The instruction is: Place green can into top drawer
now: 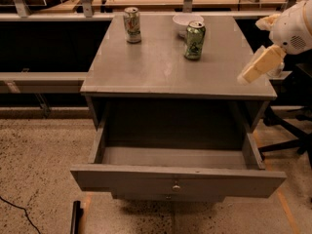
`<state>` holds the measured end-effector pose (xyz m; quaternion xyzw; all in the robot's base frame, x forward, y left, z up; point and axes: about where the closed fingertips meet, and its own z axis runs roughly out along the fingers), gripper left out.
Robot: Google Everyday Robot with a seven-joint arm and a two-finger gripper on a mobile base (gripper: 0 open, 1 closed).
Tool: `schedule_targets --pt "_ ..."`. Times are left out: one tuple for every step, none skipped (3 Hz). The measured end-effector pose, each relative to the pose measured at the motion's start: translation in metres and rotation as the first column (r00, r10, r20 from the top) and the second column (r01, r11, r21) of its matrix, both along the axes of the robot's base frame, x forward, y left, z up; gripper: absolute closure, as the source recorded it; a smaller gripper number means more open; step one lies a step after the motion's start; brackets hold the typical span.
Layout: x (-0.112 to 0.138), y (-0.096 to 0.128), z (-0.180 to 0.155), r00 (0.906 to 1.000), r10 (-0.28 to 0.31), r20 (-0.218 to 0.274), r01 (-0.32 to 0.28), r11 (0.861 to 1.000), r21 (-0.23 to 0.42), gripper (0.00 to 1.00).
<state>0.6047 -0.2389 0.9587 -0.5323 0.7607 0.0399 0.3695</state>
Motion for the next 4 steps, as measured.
schedule_targets --pt "0.066 0.004 -0.012 0.9975 -0.053 0.047 0.044 0.984 0.174 0.0" --pt "0.113 0.01 -0.029 0.9871 -0.158 0.024 0.148 0.959 0.244 0.0" --pt "0.118 0.013 -0.033 0.9825 -0.186 -0.001 0.18 0.947 0.268 0.0" --pt "0.13 0.028 -0.042 0.9803 -0.197 -0.012 0.191 0.933 0.304 0.0"
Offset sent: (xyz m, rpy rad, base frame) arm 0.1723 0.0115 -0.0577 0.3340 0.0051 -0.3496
